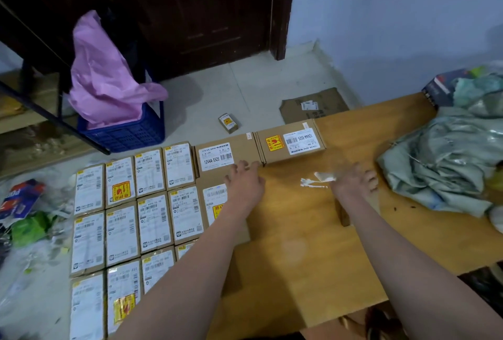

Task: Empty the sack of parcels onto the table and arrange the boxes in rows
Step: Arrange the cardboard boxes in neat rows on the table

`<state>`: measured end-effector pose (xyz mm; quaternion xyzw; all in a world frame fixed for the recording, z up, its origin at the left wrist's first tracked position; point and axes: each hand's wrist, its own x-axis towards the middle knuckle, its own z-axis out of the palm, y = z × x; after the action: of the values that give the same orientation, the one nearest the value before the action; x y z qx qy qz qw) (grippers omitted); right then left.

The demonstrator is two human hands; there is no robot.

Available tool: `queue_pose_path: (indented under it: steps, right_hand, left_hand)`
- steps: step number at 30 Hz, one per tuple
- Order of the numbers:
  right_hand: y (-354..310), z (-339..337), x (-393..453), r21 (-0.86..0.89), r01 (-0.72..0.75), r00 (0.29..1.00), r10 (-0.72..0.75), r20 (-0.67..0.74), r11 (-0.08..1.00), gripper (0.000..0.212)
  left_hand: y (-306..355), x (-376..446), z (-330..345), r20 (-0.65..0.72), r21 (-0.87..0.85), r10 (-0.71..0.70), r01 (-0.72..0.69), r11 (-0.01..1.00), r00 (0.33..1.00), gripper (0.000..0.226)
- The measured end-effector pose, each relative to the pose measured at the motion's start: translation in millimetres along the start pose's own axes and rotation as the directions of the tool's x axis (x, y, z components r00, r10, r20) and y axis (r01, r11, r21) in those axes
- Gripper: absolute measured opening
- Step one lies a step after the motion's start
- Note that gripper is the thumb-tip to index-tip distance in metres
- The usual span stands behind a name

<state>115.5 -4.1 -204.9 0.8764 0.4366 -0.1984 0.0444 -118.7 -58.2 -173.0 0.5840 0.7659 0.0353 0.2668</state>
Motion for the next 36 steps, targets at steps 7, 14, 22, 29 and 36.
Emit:
queue_pose_path:
  steps: [7,14,22,29,36]
  right_hand:
    - [40,13,-2,-0.075,-0.091,0.964,0.107,0.243,0.993,0.105]
    - [21,30,-39,-0.031,0.033,0.949,-0.022,0.314,0.999,0.128]
    - [-58,12,-40,-0.24,0.348,0.935,-0.316,0.162,0.906,0.11]
    - [-136,-7,-3,-0.322,0.67,0.742,-0.596,0.306,0.669,0.112]
    - [-162,20,15,-0.412,0.746,0.666,-0.572,0.479,0.524,0.133]
  left_hand:
    - [-9,-21,6,0.035,-0.022,-0.027,0.028,0.999,0.999,0.048]
    - [-26,-42,6,0.037,0.019,-0.061,0.06,0.998,0.997,0.046]
    - [-56,-37,-11,-0.052,-0.019,-0.074,0.073,0.997,0.996,0.051]
    - [-59,-5,-19,-0.042,0.022,-0.09,0.091,0.996,0.995,0.056]
    - [-47,25,-17,-0.037,0.008,-0.067,0.067,0.998,0.997,0.05]
